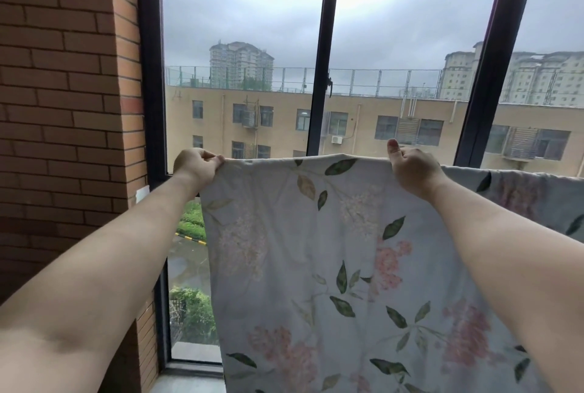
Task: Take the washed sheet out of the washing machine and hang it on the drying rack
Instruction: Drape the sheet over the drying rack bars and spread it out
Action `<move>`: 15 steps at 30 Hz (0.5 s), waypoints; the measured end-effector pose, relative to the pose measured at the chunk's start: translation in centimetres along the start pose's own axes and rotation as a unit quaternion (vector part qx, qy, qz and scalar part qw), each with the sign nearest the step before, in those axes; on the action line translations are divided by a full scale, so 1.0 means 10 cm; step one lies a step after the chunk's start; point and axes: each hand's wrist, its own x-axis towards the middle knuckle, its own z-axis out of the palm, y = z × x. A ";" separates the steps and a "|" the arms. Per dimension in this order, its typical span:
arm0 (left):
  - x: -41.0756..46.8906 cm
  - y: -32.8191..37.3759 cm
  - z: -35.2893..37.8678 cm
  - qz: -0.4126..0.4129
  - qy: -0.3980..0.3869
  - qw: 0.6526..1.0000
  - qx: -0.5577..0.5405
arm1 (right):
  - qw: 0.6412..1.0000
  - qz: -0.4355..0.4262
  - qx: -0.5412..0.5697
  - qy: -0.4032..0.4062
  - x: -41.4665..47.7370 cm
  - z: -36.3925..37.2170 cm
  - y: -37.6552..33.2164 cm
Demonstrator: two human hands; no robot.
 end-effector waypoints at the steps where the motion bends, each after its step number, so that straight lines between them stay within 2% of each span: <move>1: 0.02 -0.03 0.00 -0.005 0.024 1.000 0.002 | 1.000 0.000 -0.004 -0.001 0.00 0.01 0.01; 4: 0.07 -0.14 -0.02 -0.028 0.071 0.997 0.000 | 1.000 0.000 -0.020 -0.008 0.01 0.01 0.08; 11: 0.14 -0.33 -0.18 -0.067 0.125 0.990 0.004 | 0.995 0.005 -0.096 0.001 -0.01 -0.01 0.21; 15: 0.26 -0.50 -0.26 -0.085 0.124 0.989 -0.016 | 0.994 0.018 -0.112 -0.003 0.01 0.02 0.10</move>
